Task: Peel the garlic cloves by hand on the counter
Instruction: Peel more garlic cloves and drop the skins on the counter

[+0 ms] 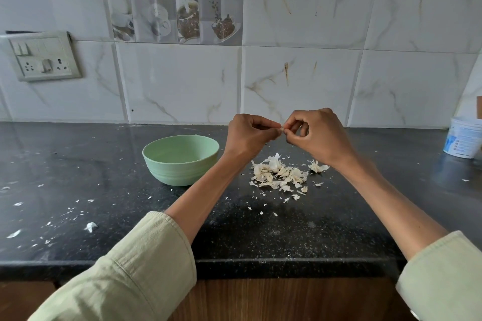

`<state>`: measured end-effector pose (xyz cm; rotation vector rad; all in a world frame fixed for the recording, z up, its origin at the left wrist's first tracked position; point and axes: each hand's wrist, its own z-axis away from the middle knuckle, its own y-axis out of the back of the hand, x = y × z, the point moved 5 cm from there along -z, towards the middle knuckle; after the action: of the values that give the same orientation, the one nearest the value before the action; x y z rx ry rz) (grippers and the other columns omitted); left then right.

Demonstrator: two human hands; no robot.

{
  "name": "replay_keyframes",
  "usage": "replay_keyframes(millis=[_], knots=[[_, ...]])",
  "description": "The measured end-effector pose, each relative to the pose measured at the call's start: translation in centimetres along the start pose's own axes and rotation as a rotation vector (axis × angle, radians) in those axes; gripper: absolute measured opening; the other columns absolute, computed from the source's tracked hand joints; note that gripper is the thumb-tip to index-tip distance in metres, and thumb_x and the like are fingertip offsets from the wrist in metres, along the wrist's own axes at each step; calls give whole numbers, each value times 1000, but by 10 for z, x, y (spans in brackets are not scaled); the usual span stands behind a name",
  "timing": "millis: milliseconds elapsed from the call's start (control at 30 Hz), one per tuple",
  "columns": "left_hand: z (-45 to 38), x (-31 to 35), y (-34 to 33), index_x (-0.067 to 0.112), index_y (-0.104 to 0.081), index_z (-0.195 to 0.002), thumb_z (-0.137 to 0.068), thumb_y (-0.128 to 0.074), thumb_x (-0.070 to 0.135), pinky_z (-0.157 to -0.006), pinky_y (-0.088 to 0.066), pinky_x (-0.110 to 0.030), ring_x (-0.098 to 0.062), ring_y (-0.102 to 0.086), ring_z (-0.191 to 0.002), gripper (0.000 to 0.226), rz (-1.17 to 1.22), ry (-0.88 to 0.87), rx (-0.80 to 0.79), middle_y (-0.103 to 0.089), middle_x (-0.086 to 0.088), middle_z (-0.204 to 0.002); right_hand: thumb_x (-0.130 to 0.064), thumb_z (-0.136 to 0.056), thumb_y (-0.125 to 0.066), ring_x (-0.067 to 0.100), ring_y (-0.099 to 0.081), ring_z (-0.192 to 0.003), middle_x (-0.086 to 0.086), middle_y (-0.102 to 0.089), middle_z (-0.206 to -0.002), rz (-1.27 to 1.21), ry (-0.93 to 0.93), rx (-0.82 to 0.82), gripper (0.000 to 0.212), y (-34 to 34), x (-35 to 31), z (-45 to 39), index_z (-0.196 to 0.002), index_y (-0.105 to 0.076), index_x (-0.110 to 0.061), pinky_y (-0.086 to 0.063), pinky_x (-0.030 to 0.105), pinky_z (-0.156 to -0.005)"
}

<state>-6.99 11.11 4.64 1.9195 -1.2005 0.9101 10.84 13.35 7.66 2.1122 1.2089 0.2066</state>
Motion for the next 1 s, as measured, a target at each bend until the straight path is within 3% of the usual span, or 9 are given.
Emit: replay_keyframes(millis=[200, 567, 767, 1000], knots=[[3, 1, -3, 9, -85, -90, -82, -87, 9, -64, -55, -19, -8, -70, -65, 8, -23, 6, 14, -79, -5, -74, -17, -82, -84, 0, -65, -63, -21, -65, -63, 27, -8, -12, 11, -1, -2, 0, -80, -76, -23, -51, 21, -63], [6, 4, -5, 7, -85, -92, -83, -87, 8, -66, -56, -20, -11, -72, -70, 10, -36, -8, -17, -80, -5, -77, -15, -76, -81, 8, -63, -58, -14, -64, -59, 39, 13, -5, 18, -1, -4, -1, -71, -66, -24, -54, 28, -60], [5, 4, -6, 9, -84, -99, -85, -87, 11, -78, -60, -20, -19, -78, -87, 14, -13, -26, -43, -81, -3, -86, -13, -79, -82, 11, -61, -58, -11, -64, -61, -19, 14, 4, 17, 1, -1, -1, -73, -67, -21, -49, 22, -59], [2, 1, -6, 9, -83, -102, -84, -88, 11, -95, -62, -35, -24, -77, -96, 19, 97, -2, -58, -82, -6, -93, -8, -82, -81, 12, -60, -63, -5, -68, -70, -207, -41, -6, 15, 0, 7, -3, -77, -71, -17, -50, 26, -63]])
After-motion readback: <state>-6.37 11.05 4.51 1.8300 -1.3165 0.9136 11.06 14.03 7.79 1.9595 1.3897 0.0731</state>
